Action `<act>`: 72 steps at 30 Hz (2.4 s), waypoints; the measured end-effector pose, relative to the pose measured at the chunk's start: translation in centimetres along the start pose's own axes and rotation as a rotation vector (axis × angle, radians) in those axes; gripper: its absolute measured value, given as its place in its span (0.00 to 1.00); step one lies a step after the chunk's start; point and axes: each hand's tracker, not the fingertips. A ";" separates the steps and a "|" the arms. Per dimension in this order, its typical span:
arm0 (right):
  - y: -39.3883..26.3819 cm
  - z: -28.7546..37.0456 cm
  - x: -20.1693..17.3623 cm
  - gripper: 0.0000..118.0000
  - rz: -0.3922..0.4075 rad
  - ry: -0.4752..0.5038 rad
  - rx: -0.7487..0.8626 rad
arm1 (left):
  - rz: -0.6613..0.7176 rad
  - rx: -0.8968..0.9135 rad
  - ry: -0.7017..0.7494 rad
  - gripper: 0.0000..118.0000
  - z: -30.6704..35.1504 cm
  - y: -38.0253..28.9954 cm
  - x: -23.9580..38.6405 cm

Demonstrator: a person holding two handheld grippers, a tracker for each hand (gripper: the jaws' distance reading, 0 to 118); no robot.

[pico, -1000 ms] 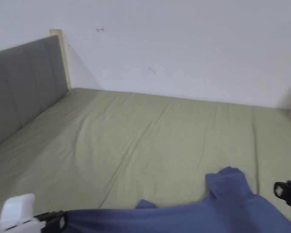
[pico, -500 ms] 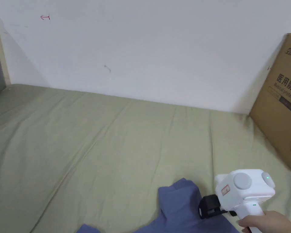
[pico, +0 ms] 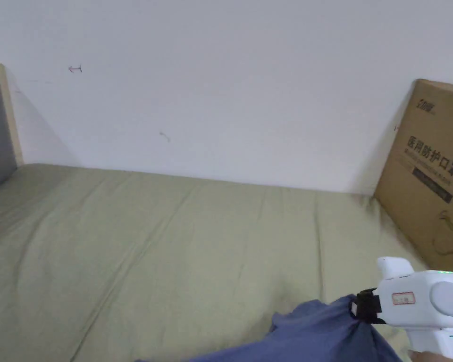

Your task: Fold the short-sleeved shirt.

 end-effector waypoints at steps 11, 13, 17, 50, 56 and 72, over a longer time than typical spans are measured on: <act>3.4 22.3 0.9 0.02 -0.009 -0.066 0.319 | -0.167 0.211 -0.163 0.02 5.8 10.5 6.6; 4.5 25.1 1.3 0.02 -0.055 -0.050 0.361 | -0.171 0.230 -0.188 0.02 6.6 13.2 8.0; 7.1 29.1 1.1 0.02 -0.056 -0.097 0.436 | -0.204 0.271 -0.229 0.02 7.9 18.4 10.4; 32.6 16.9 -2.3 0.02 -0.096 -0.189 0.729 | -0.169 0.644 -0.010 0.02 -4.1 41.8 18.8; 32.7 13.9 -3.1 0.02 -0.042 -0.227 0.800 | -0.168 0.642 0.013 0.02 -7.6 41.5 18.1; -4.3 -5.6 3.7 0.02 -0.126 -0.123 -0.133 | -0.152 -0.211 0.027 0.02 -19.8 10.2 3.2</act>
